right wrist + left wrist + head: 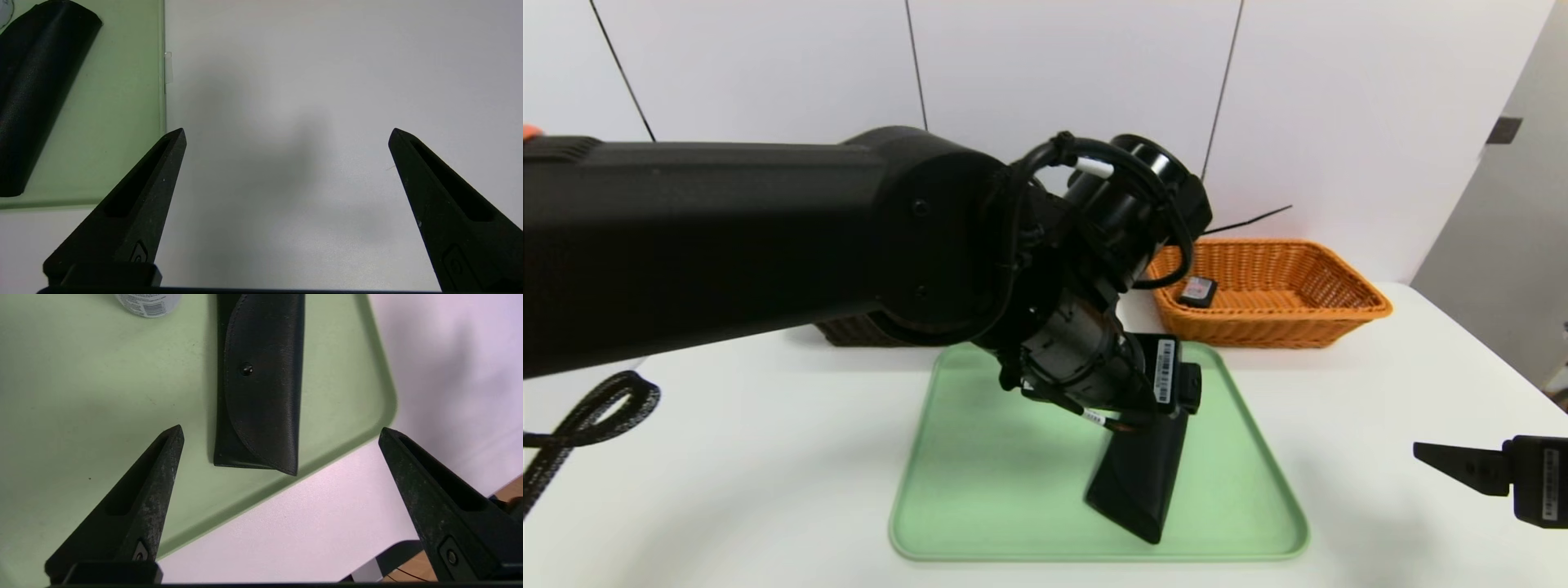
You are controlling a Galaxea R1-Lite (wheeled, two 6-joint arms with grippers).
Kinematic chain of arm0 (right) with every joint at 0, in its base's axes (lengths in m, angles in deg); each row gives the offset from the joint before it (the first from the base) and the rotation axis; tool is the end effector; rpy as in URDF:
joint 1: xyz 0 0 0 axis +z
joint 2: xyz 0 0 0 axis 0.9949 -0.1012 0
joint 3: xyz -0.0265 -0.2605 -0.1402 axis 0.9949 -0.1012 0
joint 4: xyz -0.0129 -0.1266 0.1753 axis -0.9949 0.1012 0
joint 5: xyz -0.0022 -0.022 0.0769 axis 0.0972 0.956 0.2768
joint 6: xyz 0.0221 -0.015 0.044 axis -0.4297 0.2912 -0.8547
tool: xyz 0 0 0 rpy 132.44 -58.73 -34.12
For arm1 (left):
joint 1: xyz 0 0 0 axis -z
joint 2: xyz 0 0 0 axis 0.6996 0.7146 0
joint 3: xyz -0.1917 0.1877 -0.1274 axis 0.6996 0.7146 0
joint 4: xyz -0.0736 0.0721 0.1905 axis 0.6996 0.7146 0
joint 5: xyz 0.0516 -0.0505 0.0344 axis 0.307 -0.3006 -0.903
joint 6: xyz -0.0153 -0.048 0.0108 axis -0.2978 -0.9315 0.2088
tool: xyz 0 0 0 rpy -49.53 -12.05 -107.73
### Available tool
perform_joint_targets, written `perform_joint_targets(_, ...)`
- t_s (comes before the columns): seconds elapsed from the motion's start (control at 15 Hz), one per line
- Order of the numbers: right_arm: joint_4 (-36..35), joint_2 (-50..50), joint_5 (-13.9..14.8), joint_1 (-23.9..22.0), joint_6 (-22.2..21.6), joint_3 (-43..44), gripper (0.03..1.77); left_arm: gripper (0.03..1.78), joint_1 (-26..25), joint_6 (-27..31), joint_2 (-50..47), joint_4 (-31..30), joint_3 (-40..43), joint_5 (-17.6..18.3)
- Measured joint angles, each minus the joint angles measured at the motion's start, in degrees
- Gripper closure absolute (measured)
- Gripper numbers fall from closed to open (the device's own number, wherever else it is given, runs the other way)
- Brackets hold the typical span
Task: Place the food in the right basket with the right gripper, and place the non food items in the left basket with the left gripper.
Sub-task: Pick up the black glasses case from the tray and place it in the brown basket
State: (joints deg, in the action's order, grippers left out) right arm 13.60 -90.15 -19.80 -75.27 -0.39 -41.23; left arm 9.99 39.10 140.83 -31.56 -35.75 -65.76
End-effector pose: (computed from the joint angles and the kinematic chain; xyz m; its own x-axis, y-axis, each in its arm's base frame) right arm 0.1770 0.0211 0.1595 0.7823 -0.0074 -0.6229 0.0603 0.9961 0.0638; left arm 0.2518 -0.3438 0.2205 0.4563 -0.4921 -0.7414 0.4157 0.8546 -0.3114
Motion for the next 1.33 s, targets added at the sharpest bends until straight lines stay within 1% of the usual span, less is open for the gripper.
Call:
perform_joint_targets(0.13, 0.0, 0.1, 0.0, 0.0, -0.1, 0.0, 0.09, 0.12, 1.1, 0.5, 2.6, 2.2, -2.0, -3.2)
perform_joint_targets(0.47, 0.1, 0.2, -0.1, -0.1, -0.1, -0.2, 0.09, 0.12, 2.2, 3.5, 6.3, 2.8, -3.1, -5.2)
perform_joint_targets(0.8, 0.0, 0.2, 0.0, -0.1, 0.0, -0.4, 0.09, 0.12, 2.3, 4.0, 7.6, 2.9, -3.2, -5.7)
perform_joint_targets(1.0, 0.0, 0.2, -0.1, 0.0, 0.0, -0.5, 0.09, 0.12, 2.5, 4.5, 8.4, 2.9, -3.1, -7.5)
perform_joint_targets(1.33, 0.0, 0.2, -0.1, 0.0, 0.0, -0.4, 0.09, 0.12, 3.5, 4.6, 9.1, 2.9, -3.0, -7.6)
